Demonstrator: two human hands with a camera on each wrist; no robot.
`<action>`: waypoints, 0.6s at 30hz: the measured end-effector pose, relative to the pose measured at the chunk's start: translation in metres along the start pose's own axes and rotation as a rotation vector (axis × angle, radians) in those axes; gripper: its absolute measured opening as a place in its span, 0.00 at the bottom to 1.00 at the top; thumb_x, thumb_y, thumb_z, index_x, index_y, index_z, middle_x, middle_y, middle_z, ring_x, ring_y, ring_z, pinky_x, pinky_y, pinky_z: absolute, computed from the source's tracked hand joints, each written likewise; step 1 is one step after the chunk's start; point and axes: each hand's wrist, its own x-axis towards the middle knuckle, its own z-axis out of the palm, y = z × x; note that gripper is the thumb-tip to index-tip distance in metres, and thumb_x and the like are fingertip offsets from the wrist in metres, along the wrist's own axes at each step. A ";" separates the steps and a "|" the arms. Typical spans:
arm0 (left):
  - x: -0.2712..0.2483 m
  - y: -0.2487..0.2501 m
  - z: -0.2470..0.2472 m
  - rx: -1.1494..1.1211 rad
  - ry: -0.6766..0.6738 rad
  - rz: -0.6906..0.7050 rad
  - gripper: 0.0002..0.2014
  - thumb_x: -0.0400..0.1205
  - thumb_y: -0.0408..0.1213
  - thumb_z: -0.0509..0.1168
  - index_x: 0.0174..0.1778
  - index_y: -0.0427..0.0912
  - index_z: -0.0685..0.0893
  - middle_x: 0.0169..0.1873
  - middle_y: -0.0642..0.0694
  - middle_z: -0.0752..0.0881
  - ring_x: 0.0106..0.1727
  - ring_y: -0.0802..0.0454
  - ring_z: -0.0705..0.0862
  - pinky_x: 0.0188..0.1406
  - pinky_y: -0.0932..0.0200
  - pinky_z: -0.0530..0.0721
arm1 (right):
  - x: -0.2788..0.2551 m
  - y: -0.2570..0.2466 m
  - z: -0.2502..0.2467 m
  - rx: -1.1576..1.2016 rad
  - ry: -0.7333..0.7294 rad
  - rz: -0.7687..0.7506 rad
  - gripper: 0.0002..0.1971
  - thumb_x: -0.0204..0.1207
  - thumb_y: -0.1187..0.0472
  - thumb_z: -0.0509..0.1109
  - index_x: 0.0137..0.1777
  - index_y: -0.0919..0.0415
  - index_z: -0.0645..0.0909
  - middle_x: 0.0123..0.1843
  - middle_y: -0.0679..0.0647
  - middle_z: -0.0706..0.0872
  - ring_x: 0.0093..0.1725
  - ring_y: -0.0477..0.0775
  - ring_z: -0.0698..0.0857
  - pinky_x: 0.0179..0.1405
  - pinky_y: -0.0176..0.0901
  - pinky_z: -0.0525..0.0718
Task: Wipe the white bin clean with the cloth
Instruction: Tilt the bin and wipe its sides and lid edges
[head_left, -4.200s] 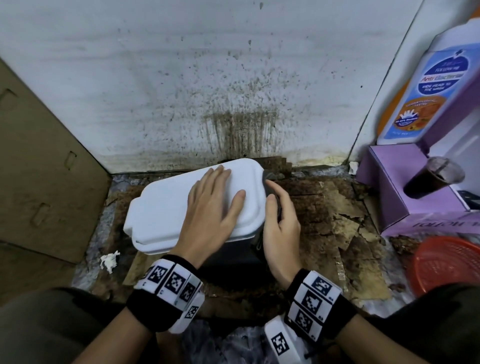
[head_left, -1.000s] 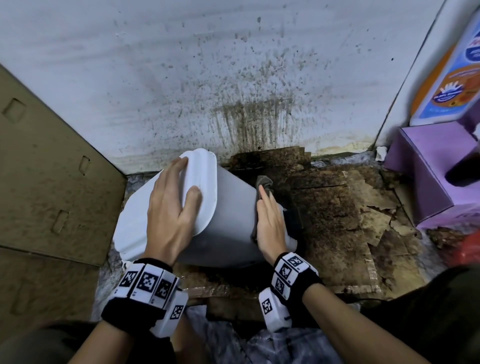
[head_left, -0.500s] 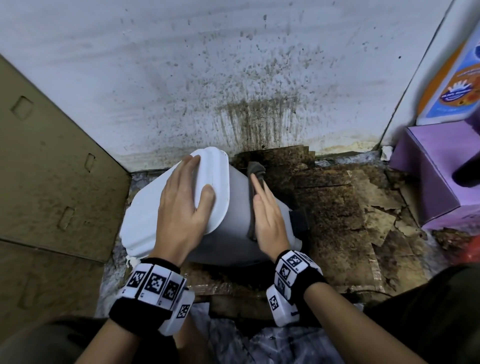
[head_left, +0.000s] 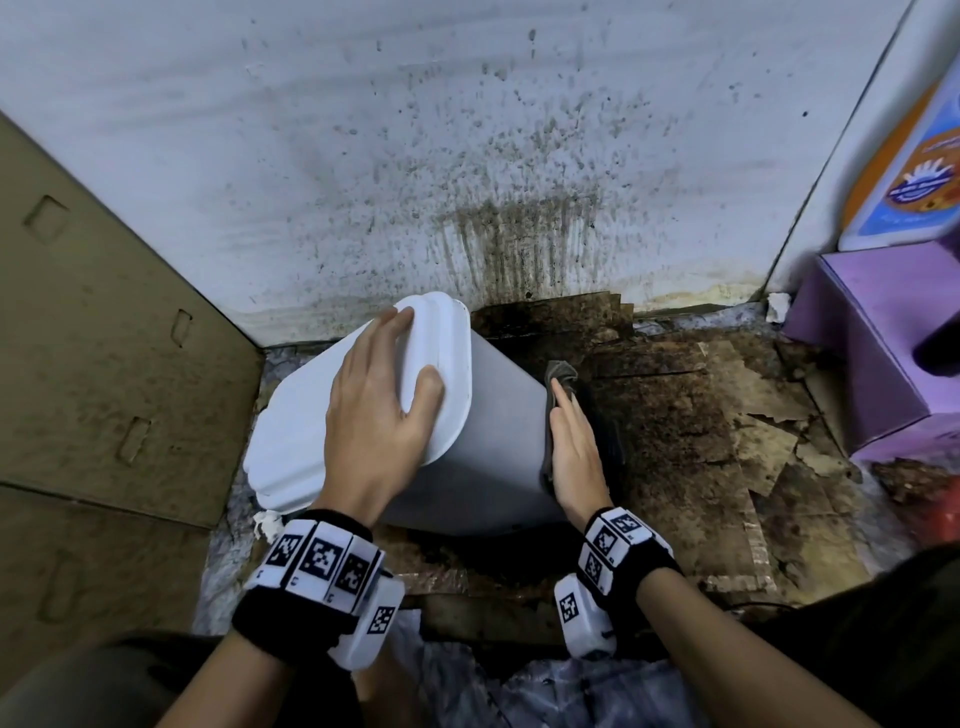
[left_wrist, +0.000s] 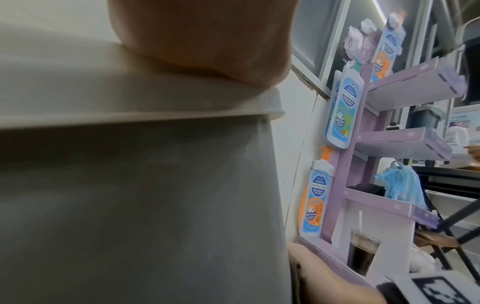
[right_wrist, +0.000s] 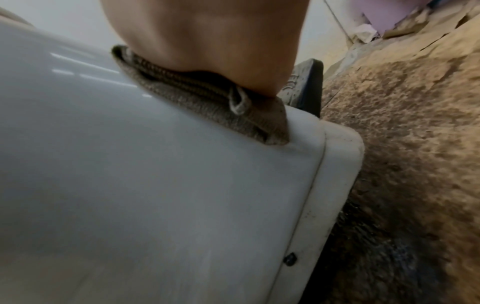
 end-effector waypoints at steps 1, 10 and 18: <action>0.000 -0.002 -0.001 -0.003 0.008 -0.006 0.31 0.83 0.54 0.53 0.83 0.48 0.71 0.82 0.51 0.74 0.83 0.52 0.69 0.81 0.40 0.69 | -0.002 -0.006 0.002 -0.009 -0.010 -0.005 0.23 0.93 0.58 0.48 0.87 0.49 0.61 0.88 0.43 0.60 0.87 0.42 0.55 0.88 0.44 0.47; -0.001 -0.011 -0.004 0.007 0.022 -0.018 0.31 0.85 0.53 0.52 0.83 0.44 0.70 0.82 0.48 0.73 0.83 0.50 0.70 0.81 0.42 0.69 | -0.023 -0.105 0.045 0.035 -0.169 -0.303 0.24 0.93 0.54 0.47 0.88 0.45 0.59 0.89 0.38 0.58 0.87 0.34 0.48 0.86 0.34 0.47; -0.006 -0.013 -0.007 -0.009 -0.008 0.009 0.31 0.85 0.54 0.53 0.84 0.46 0.69 0.84 0.50 0.71 0.85 0.51 0.66 0.83 0.40 0.67 | -0.010 -0.031 0.019 -0.044 -0.070 -0.235 0.25 0.91 0.53 0.45 0.88 0.45 0.60 0.89 0.43 0.59 0.87 0.35 0.52 0.87 0.38 0.50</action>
